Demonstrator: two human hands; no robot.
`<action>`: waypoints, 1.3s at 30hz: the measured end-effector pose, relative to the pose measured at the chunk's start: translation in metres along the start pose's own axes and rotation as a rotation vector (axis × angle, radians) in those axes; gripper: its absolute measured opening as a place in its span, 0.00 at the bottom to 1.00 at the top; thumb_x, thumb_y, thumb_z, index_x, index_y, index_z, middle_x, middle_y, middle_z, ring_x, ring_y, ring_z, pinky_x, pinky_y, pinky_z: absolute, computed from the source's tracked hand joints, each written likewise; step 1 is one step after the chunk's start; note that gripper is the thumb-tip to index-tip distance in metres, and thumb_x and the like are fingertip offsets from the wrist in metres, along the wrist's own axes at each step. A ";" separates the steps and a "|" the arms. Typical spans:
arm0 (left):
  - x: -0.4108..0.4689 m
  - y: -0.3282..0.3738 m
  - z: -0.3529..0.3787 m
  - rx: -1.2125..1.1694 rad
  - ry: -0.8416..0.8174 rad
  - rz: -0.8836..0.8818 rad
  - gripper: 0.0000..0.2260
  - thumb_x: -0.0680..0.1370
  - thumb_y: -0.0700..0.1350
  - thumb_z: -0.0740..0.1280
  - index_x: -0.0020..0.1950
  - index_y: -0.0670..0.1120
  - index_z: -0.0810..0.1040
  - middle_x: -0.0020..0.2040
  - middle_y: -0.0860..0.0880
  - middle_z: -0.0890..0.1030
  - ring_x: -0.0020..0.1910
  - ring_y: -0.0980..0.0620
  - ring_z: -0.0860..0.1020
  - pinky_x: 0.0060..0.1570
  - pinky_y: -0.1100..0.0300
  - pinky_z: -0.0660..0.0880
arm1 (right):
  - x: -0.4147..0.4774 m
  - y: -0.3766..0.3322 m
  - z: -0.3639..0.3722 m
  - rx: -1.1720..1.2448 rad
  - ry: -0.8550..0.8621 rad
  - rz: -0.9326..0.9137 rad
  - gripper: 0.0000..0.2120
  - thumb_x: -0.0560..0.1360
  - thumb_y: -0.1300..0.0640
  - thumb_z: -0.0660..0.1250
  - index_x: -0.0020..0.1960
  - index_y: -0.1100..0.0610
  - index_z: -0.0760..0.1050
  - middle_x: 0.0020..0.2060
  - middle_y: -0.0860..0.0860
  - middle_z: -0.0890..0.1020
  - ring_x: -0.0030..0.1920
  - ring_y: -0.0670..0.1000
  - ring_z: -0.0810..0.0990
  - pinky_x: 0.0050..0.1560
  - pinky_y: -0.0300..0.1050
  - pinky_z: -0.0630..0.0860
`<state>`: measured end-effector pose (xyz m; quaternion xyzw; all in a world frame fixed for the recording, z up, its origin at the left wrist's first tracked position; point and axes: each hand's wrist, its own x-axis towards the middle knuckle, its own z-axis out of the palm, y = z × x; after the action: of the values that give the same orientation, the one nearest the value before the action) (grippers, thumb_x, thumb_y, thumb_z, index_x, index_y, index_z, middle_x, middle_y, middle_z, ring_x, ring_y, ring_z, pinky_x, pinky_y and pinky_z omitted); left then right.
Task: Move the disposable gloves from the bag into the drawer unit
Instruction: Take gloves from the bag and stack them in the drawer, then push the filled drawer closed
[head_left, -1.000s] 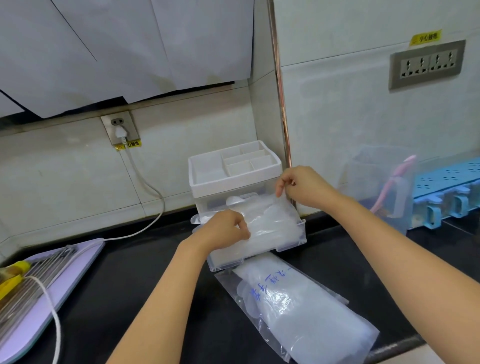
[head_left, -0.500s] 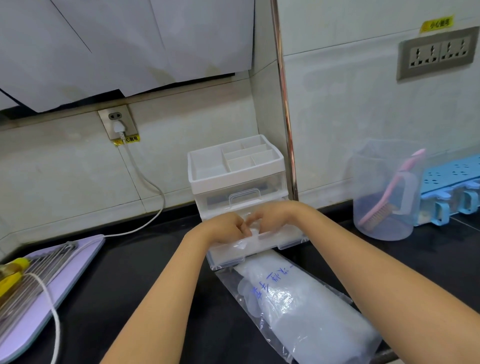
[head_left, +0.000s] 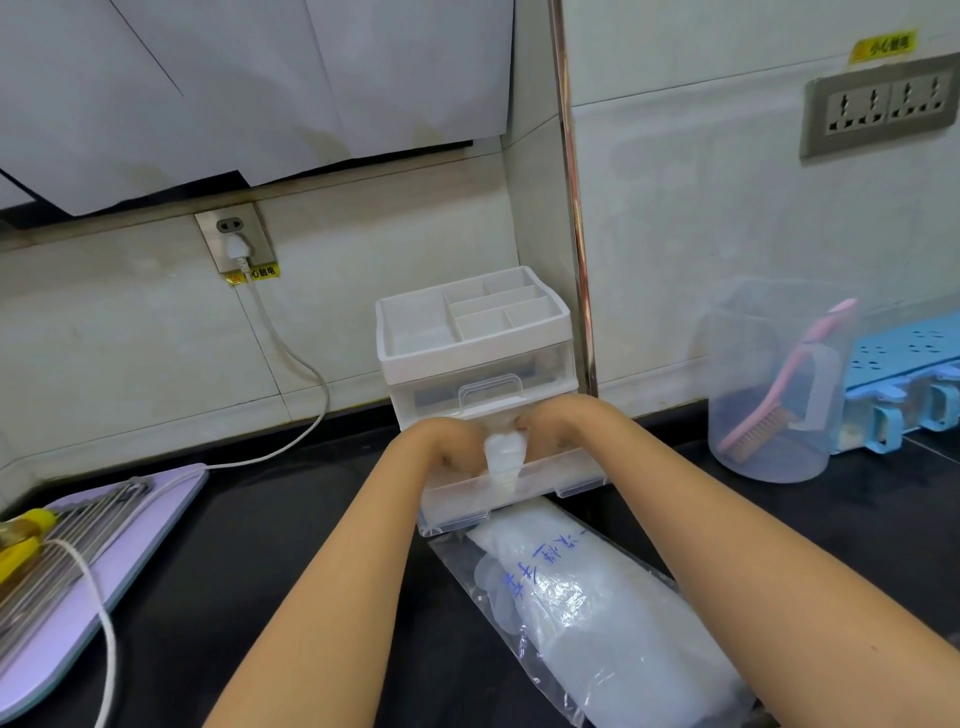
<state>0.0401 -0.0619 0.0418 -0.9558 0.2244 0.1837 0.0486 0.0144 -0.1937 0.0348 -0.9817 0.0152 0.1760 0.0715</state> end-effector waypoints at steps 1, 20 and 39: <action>-0.004 -0.001 0.001 -0.027 0.027 0.011 0.23 0.79 0.38 0.59 0.75 0.43 0.62 0.71 0.43 0.68 0.67 0.44 0.69 0.60 0.57 0.70 | -0.002 0.001 0.000 0.034 0.001 -0.003 0.33 0.76 0.46 0.66 0.76 0.56 0.60 0.73 0.54 0.66 0.69 0.56 0.69 0.66 0.48 0.68; -0.062 -0.035 0.087 -0.988 0.664 0.040 0.32 0.72 0.53 0.73 0.73 0.48 0.65 0.68 0.53 0.73 0.63 0.54 0.74 0.53 0.74 0.71 | -0.053 0.040 0.071 0.811 0.634 -0.165 0.44 0.67 0.48 0.77 0.76 0.54 0.58 0.72 0.50 0.65 0.70 0.49 0.65 0.60 0.35 0.59; -0.044 -0.017 0.077 -0.235 0.857 0.189 0.28 0.80 0.50 0.62 0.77 0.50 0.55 0.71 0.50 0.68 0.68 0.51 0.67 0.66 0.61 0.63 | -0.032 0.038 0.077 0.919 0.824 -0.116 0.34 0.69 0.55 0.76 0.71 0.55 0.65 0.65 0.52 0.73 0.63 0.52 0.71 0.61 0.41 0.68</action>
<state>-0.0145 -0.0150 -0.0126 -0.9198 0.2884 -0.2008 -0.1744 -0.0436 -0.2204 -0.0306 -0.8371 0.0622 -0.2460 0.4846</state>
